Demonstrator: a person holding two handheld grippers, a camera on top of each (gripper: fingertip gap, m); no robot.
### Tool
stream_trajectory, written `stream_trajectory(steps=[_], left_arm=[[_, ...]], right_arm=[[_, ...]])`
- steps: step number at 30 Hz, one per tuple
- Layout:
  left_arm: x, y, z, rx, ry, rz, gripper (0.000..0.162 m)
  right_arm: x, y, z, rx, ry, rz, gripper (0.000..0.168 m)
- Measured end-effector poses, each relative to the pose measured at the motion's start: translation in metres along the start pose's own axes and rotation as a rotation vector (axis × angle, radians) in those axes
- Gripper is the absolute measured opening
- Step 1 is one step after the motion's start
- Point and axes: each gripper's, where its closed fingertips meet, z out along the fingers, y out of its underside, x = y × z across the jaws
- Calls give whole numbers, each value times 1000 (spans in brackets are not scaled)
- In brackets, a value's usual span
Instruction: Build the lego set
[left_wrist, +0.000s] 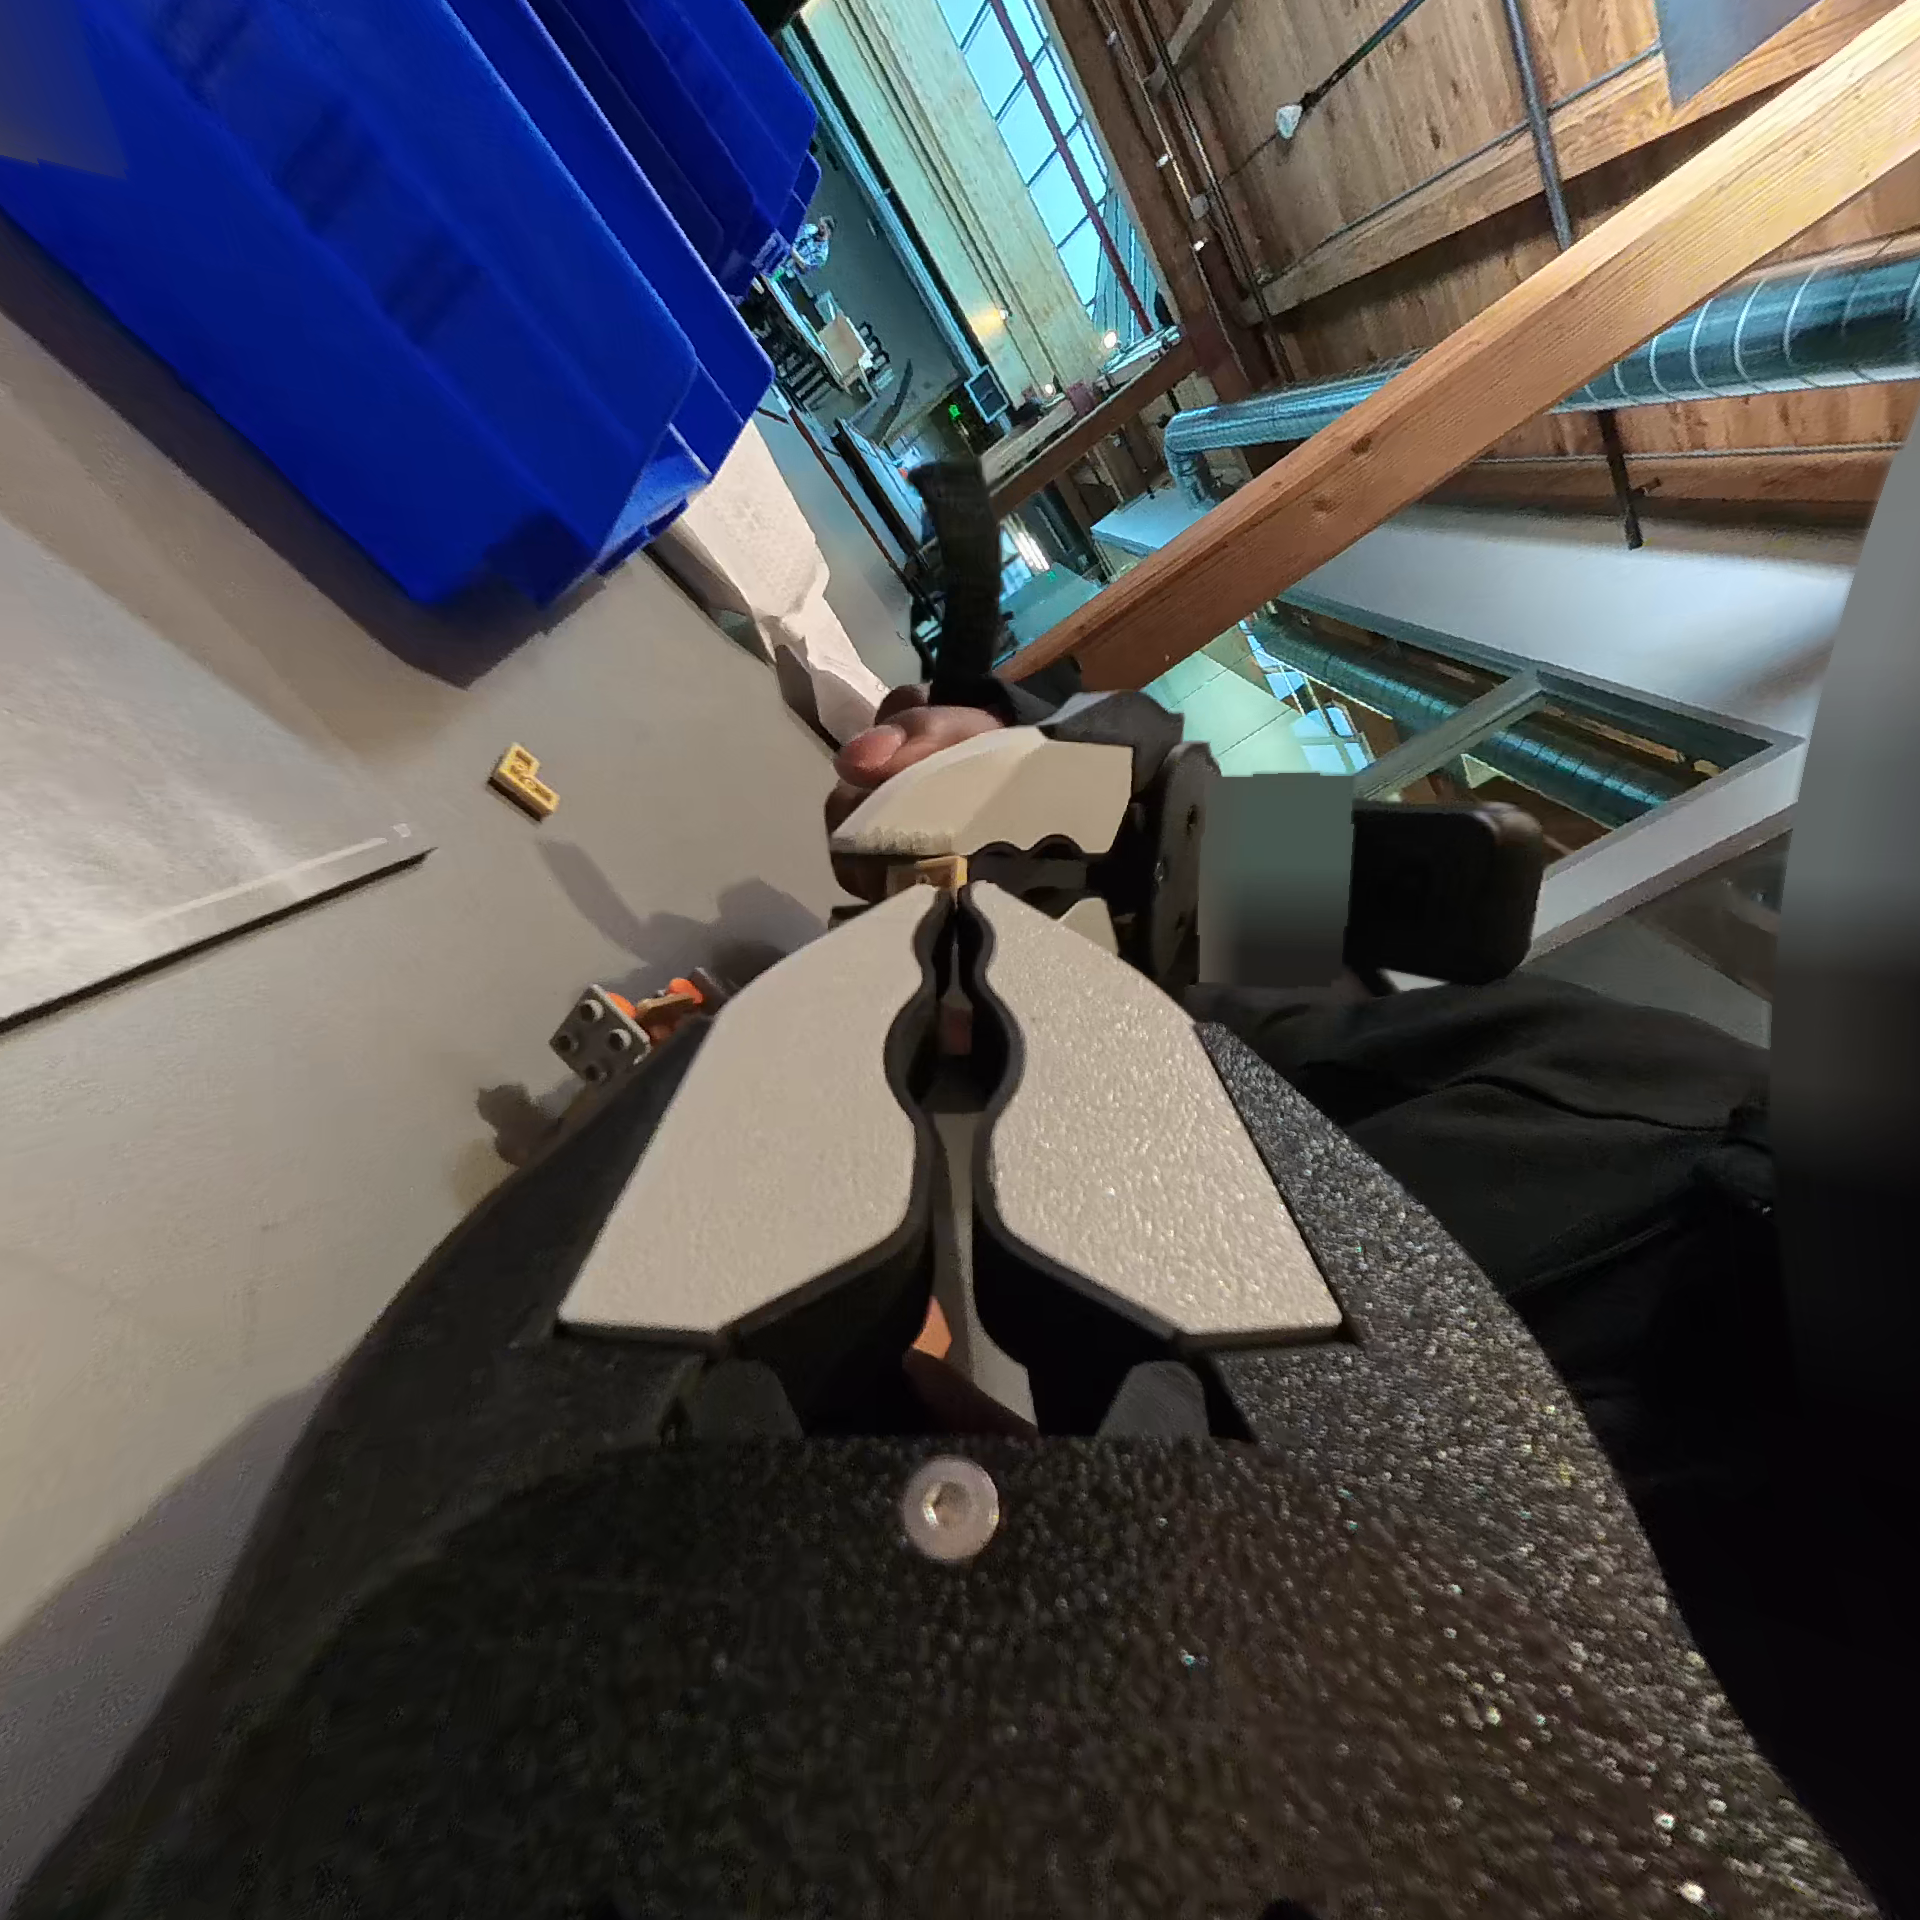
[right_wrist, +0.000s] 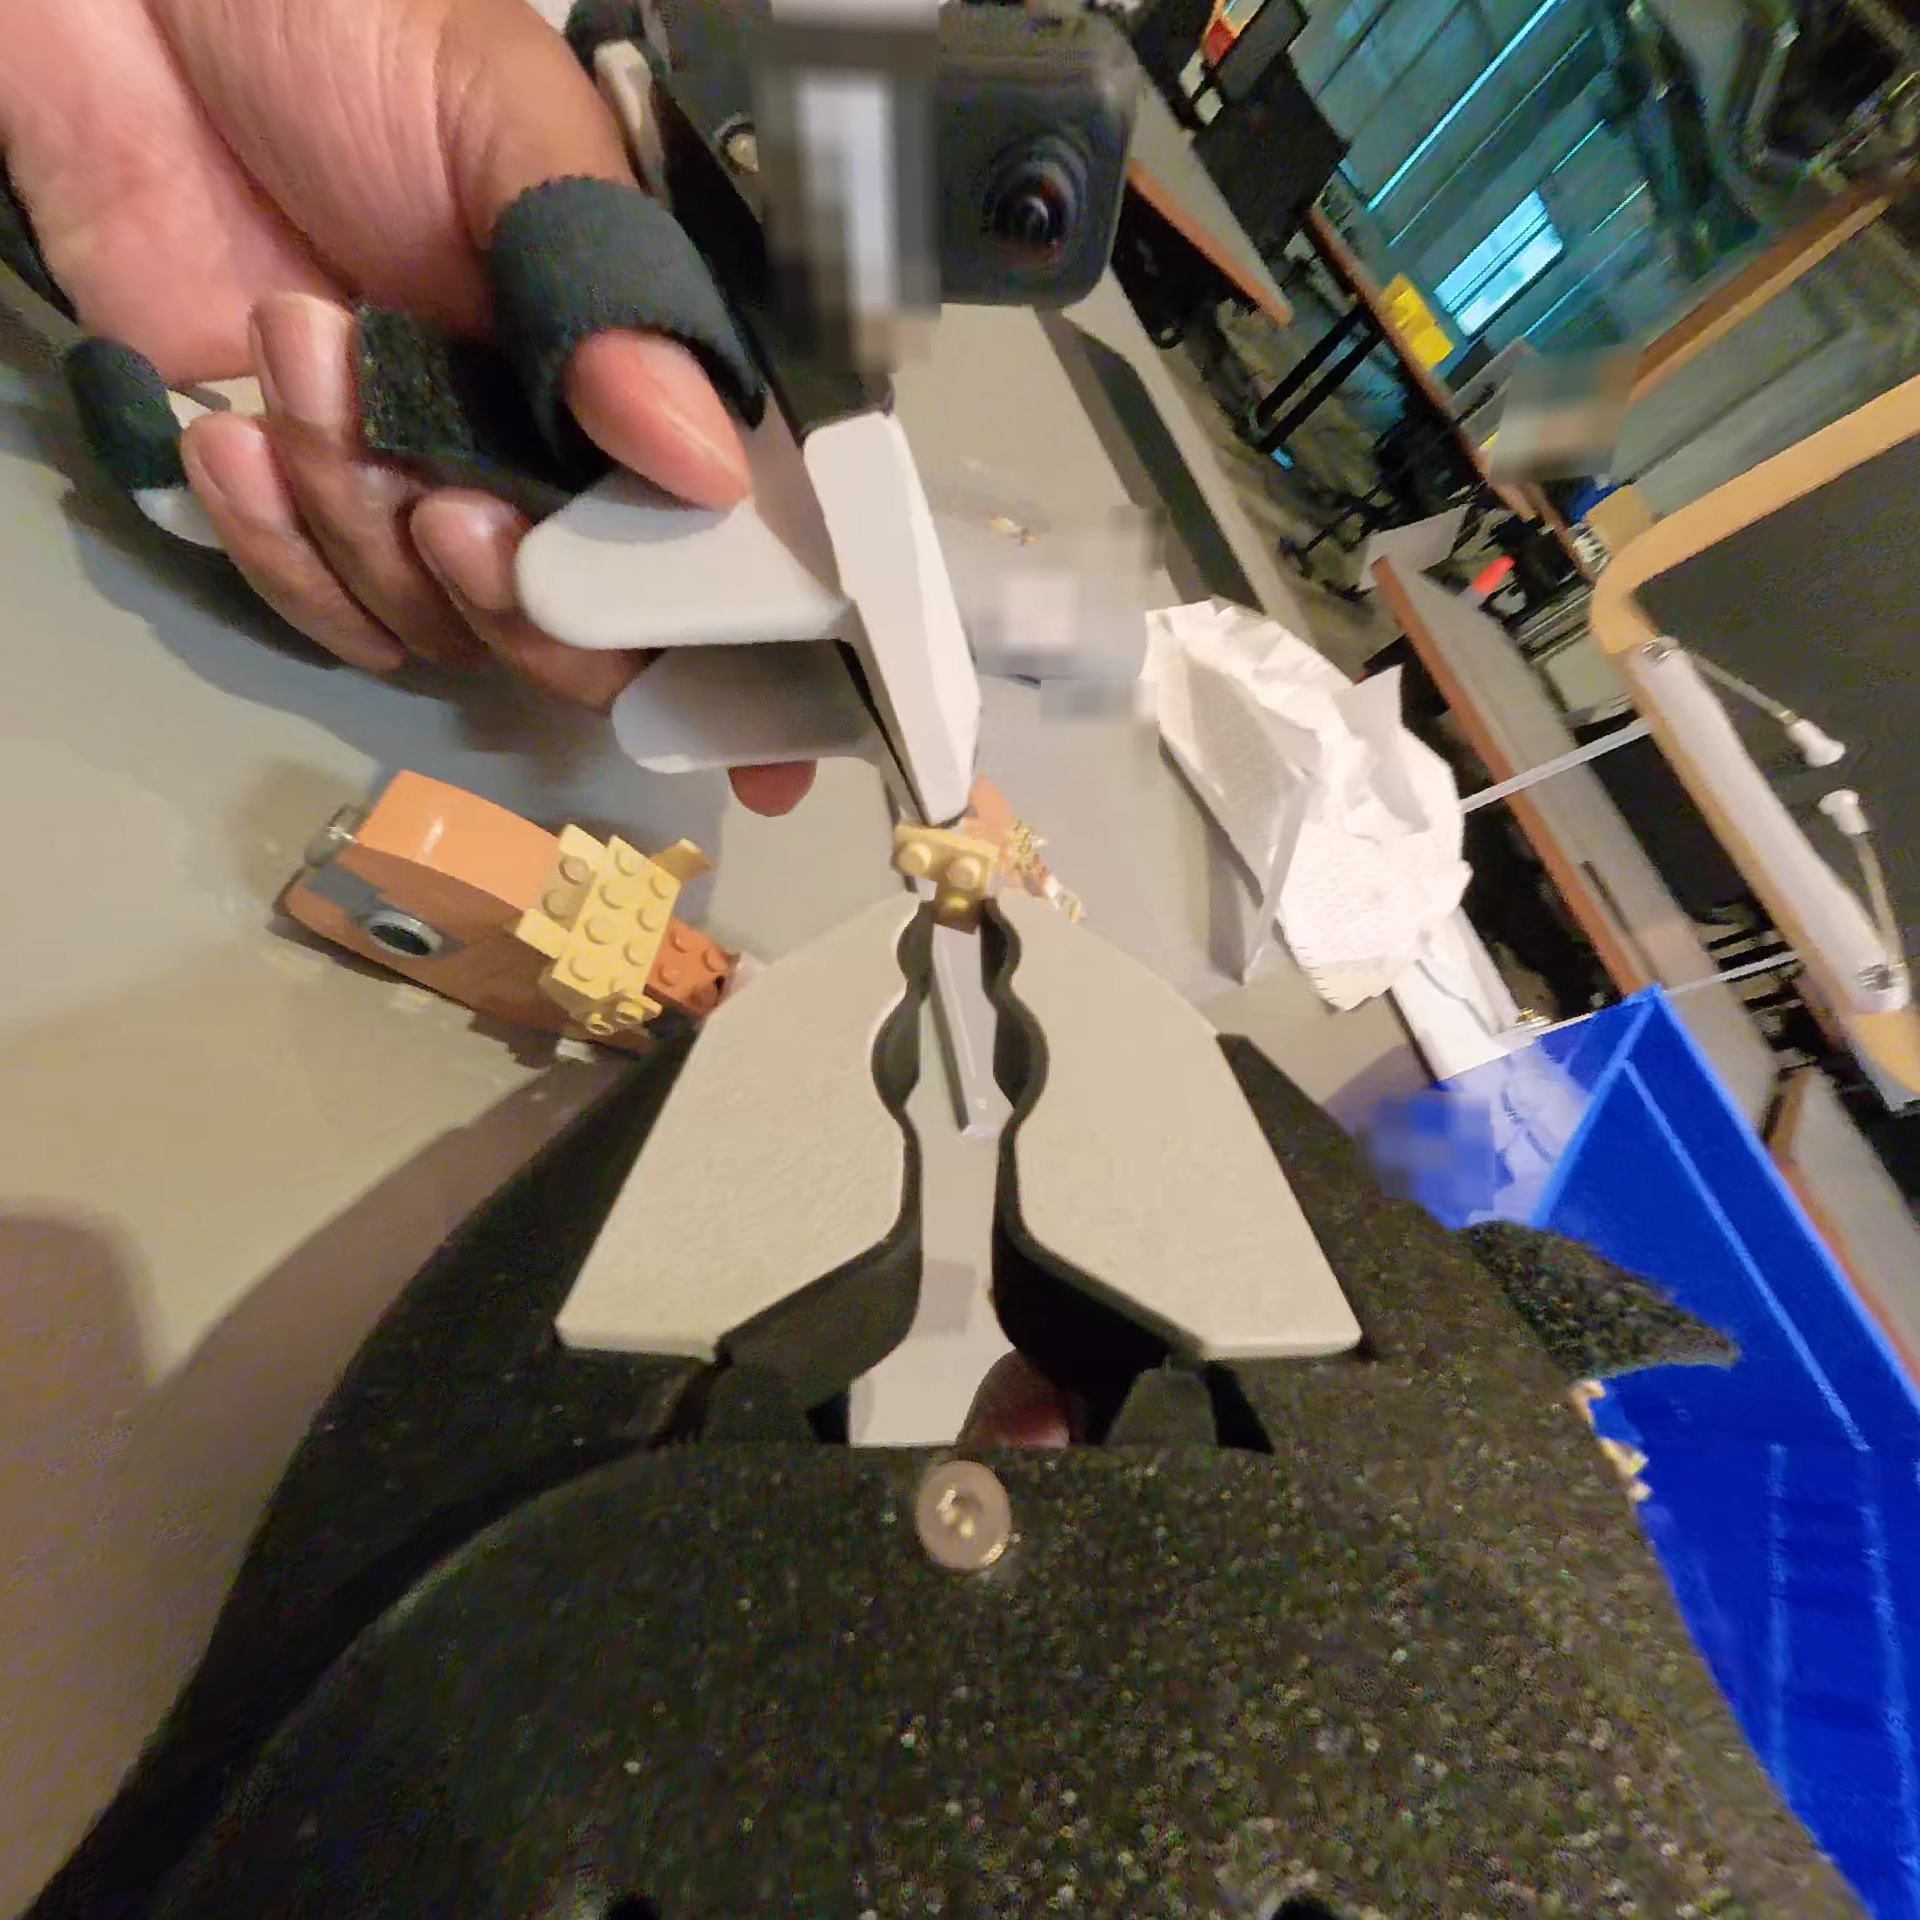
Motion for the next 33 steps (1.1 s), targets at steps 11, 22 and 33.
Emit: stream_trajectory(steps=[11,22,33], left_arm=[[-5,-5,-7,-125,-261,593,3],[-14,0,7,-347,-535,1241,11],[-18,6,7,-382,-516,1295,8]], right_arm=[[-7,18,-1,-121,-164,313,8],[-9,18,-4,-160,-241,616,8],[-15,17,-3,-166,-272,681,8]])
